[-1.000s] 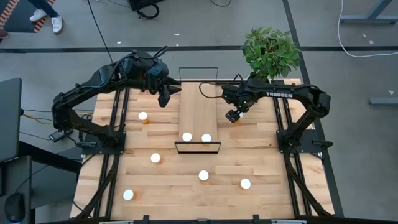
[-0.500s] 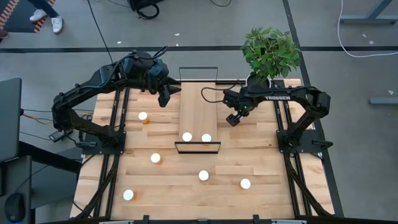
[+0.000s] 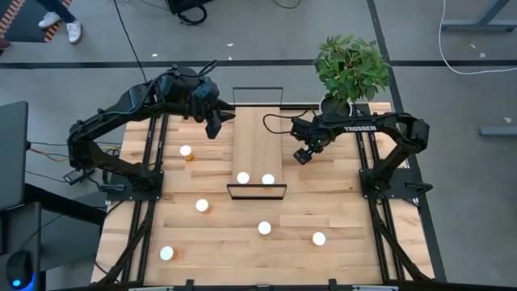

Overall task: Pick and place medicine bottles onto shelf by color
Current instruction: Put the orange pill bottle on the shelf aligned with the other orange pill bottles

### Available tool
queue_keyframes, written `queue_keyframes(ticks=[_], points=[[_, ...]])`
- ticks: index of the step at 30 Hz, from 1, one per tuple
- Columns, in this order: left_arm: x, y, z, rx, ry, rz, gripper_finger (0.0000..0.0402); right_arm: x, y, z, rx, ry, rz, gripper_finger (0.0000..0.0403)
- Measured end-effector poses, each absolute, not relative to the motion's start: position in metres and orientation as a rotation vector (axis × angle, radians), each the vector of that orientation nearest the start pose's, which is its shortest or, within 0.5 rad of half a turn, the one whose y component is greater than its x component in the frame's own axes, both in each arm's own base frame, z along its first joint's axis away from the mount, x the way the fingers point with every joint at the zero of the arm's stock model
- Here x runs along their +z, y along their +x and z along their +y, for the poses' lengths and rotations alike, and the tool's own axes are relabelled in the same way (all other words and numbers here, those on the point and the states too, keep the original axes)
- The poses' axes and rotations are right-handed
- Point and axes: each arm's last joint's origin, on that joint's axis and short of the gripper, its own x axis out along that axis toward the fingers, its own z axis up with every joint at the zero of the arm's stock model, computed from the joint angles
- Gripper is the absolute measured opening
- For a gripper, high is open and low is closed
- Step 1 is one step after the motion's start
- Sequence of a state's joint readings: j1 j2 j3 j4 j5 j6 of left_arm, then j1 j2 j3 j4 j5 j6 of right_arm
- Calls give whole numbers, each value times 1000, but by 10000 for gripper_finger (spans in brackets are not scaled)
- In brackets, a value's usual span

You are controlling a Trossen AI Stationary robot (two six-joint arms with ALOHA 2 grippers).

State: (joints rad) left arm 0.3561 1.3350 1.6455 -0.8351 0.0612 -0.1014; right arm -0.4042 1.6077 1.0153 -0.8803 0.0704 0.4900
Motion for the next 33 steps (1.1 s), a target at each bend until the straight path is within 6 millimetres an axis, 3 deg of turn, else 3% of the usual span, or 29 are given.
queue_keyframes(ticks=[18,28,33], points=[[444,241,88,329,-204,500,172,184,255,-111,-740,625,1330,227],[444,241,88,329,-203,501,172,185,254,-111,-730,650,1345,231],[444,241,88,329,-203,501,172,201,259,-111,-697,668,1353,227]])
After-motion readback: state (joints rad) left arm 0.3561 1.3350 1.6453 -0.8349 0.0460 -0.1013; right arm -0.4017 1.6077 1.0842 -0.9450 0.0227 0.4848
